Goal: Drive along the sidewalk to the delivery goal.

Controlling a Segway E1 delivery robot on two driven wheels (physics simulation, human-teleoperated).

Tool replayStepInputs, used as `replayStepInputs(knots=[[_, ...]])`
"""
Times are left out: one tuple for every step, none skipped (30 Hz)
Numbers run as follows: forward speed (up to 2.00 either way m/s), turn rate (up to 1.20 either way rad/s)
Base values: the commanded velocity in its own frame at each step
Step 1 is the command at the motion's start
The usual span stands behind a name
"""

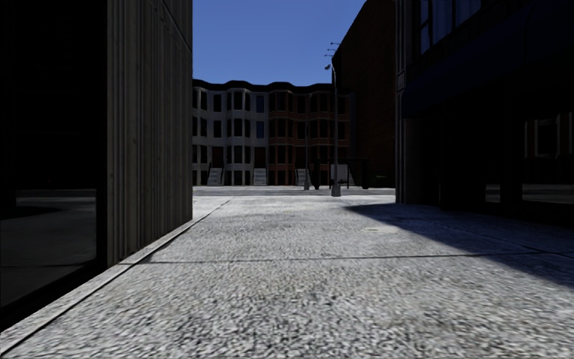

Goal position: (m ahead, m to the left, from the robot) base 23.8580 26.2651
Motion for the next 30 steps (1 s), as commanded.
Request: replayStepInputs(knots=[[1.92,-0.35],[1.92,-0.35],[1.92,-0.24],[1.92,-0.1],[1.92,-0.1],[1.92,0.0],[1.92,0.0],[1.92,0.0],[1.92,0.0],[1.92,0.0],[1.92,0.0],[1.92,0.0],[1.92,0.0],[1.92,0.0],[1.92,0.0],[1.92,0.0],[1.92,0.0],[1.92,0.0],[1.92,0.0],[1.92,0.0],[1.92,-0.05],[1.92,-0.05],[1.92,-0.1],[1.92,-0.12],[1.92,-0.12],[1.92,-0.12],[1.92,-0.12],[1.92,-0.13],[1.92,-0.13],[1.92,-0.19]])
